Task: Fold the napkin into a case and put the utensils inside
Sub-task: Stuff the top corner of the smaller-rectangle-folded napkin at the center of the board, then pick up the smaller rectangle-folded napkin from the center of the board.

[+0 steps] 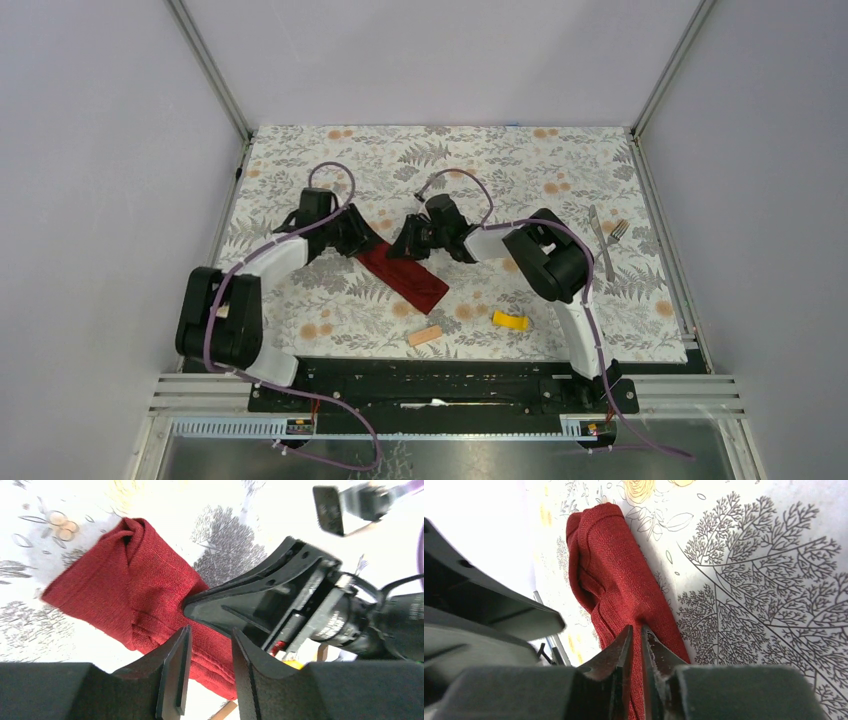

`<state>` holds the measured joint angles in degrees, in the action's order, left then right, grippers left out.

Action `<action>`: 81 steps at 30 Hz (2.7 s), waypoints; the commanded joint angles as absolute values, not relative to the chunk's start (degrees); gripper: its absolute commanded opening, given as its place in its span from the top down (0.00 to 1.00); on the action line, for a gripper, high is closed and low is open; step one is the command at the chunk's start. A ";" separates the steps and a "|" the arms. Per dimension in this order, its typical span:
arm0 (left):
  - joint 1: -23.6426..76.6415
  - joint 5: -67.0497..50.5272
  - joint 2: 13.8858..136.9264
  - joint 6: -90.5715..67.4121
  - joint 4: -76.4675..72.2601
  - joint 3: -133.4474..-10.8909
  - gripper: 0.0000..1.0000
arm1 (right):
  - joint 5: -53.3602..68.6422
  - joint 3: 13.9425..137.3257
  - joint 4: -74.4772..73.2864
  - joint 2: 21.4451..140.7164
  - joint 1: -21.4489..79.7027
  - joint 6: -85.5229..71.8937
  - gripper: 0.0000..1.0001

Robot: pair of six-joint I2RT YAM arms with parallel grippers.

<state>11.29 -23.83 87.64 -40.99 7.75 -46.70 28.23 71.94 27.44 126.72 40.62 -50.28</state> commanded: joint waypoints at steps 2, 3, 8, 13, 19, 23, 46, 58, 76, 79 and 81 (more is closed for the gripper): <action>6.39 -19.41 78.96 -43.31 8.61 -43.09 0.59 | 27.88 75.75 23.72 122.55 41.39 -42.94 0.76; 5.47 -18.49 78.26 -44.04 8.91 -41.88 0.59 | 28.08 76.44 23.00 122.18 41.40 -41.27 0.73; 1.32 -19.26 78.36 -46.88 5.30 -36.71 0.63 | 28.40 82.19 16.51 122.52 42.37 -34.11 0.65; 1.14 -20.41 83.22 -48.68 1.47 -35.39 0.68 | 27.51 86.15 14.05 126.18 42.85 -34.35 0.69; 1.15 -20.45 88.55 -50.21 -1.49 -35.76 0.72 | 27.09 87.44 13.64 129.84 43.77 -37.57 0.82; 1.14 -18.25 91.69 -50.97 -1.94 -35.70 0.74 | 27.19 90.61 11.55 133.25 45.45 -38.92 0.89; 2.55 -18.41 89.39 -49.43 1.23 -33.83 0.78 | 25.74 81.32 24.70 127.79 42.19 -54.93 0.81; 5.91 -20.07 90.38 -51.63 -3.73 -30.25 0.81 | 24.18 88.01 26.34 136.06 42.27 -60.19 0.91; 4.92 -21.57 83.43 -51.21 -3.03 -24.61 0.77 | 31.45 84.40 13.69 124.58 40.50 -47.44 0.68; 4.92 -21.59 81.83 -51.33 -3.04 -23.20 0.76 | 33.19 82.30 11.21 121.58 40.60 -43.69 0.59; 4.89 -20.93 80.79 -50.92 -2.42 -22.80 0.76 | 33.00 81.04 9.24 119.28 40.61 -39.95 0.49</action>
